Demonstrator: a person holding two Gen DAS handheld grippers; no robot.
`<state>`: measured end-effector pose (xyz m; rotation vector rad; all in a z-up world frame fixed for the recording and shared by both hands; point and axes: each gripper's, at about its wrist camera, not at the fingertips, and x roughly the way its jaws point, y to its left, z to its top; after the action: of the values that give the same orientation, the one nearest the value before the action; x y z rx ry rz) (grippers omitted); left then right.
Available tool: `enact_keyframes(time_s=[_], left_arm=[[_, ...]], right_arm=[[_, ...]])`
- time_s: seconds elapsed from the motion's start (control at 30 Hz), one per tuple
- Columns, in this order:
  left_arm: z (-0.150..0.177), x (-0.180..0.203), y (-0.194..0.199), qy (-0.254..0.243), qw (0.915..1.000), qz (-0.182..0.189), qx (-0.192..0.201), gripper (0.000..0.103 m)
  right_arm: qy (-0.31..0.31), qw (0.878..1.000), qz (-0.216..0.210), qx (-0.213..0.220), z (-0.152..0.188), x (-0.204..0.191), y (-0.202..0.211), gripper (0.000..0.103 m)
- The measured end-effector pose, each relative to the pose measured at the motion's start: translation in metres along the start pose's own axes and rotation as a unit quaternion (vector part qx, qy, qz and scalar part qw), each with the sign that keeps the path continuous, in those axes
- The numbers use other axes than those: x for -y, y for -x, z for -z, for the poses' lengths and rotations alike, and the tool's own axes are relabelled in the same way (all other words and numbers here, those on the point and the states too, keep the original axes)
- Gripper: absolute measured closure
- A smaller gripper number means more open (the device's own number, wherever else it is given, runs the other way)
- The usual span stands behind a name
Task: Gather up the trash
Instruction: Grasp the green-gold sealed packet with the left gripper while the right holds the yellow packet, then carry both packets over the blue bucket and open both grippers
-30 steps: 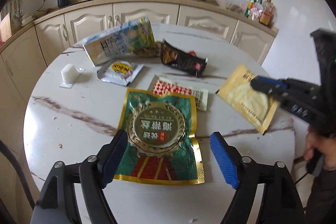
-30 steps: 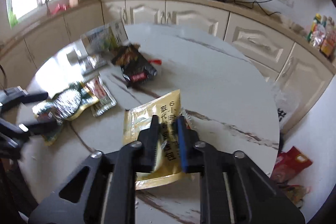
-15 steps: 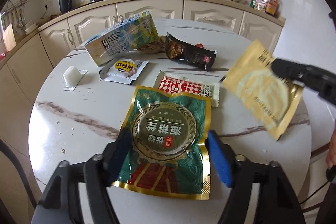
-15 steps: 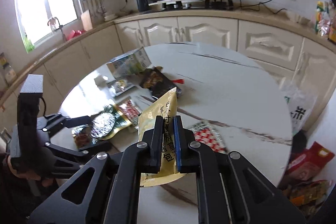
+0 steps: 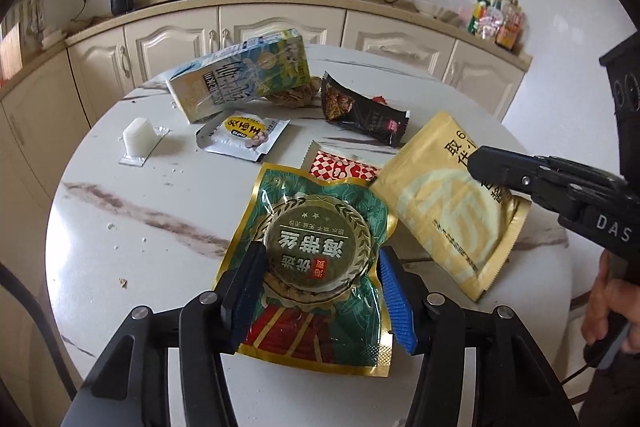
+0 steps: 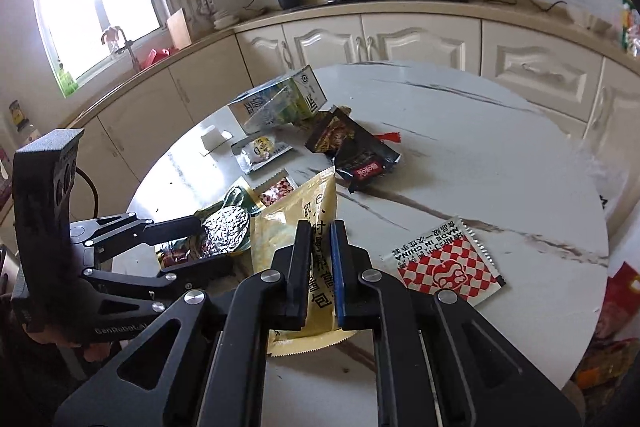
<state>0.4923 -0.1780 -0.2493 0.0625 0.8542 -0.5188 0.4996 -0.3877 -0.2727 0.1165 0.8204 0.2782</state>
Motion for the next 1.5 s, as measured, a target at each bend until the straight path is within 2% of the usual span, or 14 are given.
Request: enact_keyframes(time_s=[0.23,0.3,0.43,0.53,0.63,0.7,0.73,0.8,0.93,1.1,1.27,1.33,1.47,1.5], left_arm=[[0.005,-0.033,0.011,0.066,0.9954,0.069,0.008,0.052],[0.007,-0.042,0.013,0.082,0.9932,0.082,0.012,0.052],[0.010,-0.047,0.015,0.080,0.9934,0.080,0.016,0.052],[0.011,-0.044,0.016,0.070,0.9946,0.075,0.014,0.050],[0.013,-0.035,0.018,0.051,0.9958,0.075,0.010,0.045],[0.014,-0.030,0.020,0.026,0.9978,0.060,0.009,0.041],[0.015,-0.027,0.021,0.012,0.9985,0.052,0.009,0.040],[0.017,-0.022,0.022,-0.004,0.9988,0.049,0.008,0.029],[0.019,-0.024,0.029,-0.007,0.9992,0.037,0.015,0.026],[0.025,-0.037,0.041,-0.006,0.9990,0.037,0.024,0.029],[0.037,-0.061,0.057,0.036,0.9982,0.036,0.031,0.030],[0.041,-0.068,0.063,0.050,0.9978,0.024,0.035,0.036],[0.047,-0.076,0.073,0.059,0.9976,0.014,0.035,0.055],[0.049,-0.077,0.076,0.060,0.9974,0.012,0.038,0.065]], right_arm=[[-0.018,0.999,0.033,0.001,-0.001,0.006,0.001,0.093],[-0.019,0.999,0.026,-0.011,-0.001,0.004,-0.004,0.093],[-0.013,1.000,-0.007,-0.027,0.000,-0.013,-0.019,0.093],[-0.016,0.998,-0.051,-0.040,-0.001,-0.028,-0.036,0.093],[-0.022,0.995,-0.081,-0.046,-0.003,-0.038,-0.047,0.093],[-0.033,0.993,-0.102,-0.047,-0.006,-0.040,-0.052,0.093],[-0.031,0.993,-0.105,-0.047,-0.007,-0.043,-0.053,0.093],[-0.021,0.993,-0.109,-0.046,-0.012,-0.051,-0.053,0.093],[0.000,0.993,-0.106,-0.048,-0.018,-0.067,-0.051,0.093],[0.022,0.993,-0.110,-0.048,-0.022,-0.085,-0.046,0.093],[0.041,0.991,-0.117,-0.047,-0.024,-0.100,-0.038,0.093],[0.047,0.991,-0.119,-0.048,-0.024,-0.105,-0.036,0.093],[0.058,0.990,-0.122,-0.049,-0.022,-0.116,-0.034,0.094],[0.059,0.990,-0.119,-0.050,-0.022,-0.118,-0.035,0.094]])
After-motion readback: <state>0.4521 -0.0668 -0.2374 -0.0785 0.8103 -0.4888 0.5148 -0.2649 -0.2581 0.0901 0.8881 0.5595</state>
